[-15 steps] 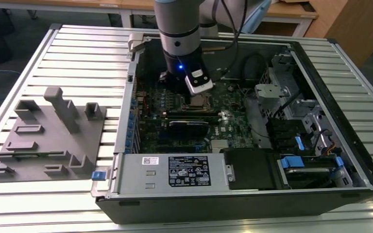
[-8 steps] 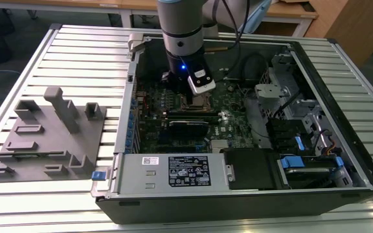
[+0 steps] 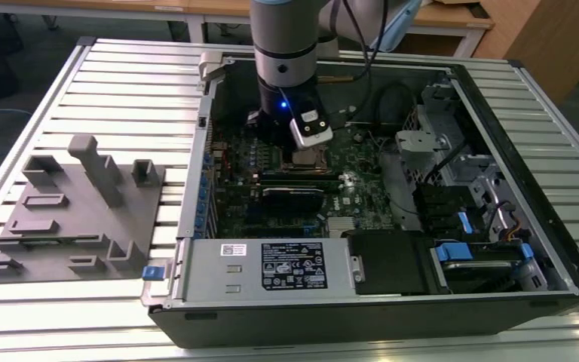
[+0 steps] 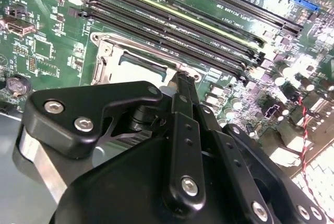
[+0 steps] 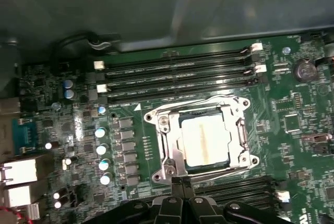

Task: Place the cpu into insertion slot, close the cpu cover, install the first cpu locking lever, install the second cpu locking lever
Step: 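Install the second cpu locking lever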

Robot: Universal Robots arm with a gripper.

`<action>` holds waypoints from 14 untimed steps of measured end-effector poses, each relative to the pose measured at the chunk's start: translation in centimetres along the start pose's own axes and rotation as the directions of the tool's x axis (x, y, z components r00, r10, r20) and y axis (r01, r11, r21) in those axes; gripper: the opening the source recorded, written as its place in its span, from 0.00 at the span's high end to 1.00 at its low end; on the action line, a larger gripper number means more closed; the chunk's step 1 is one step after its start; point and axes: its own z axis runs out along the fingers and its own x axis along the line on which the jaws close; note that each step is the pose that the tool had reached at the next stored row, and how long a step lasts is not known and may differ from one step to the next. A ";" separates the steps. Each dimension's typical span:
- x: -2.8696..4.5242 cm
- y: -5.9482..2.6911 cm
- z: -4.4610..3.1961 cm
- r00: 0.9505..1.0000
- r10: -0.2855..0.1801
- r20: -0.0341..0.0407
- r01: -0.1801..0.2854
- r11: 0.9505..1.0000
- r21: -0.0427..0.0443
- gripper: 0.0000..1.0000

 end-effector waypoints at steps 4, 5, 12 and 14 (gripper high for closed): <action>-0.01 0.00 0.01 1.000 0.000 -0.005 0.000 1.000 0.001 0.90; -0.02 0.00 0.01 1.000 0.000 -0.005 0.000 1.000 0.001 0.90; -2.15 0.34 0.28 1.000 0.001 -0.014 -0.001 1.000 0.002 0.90; -2.64 0.45 0.35 1.000 0.001 -0.016 -0.001 1.000 0.002 0.90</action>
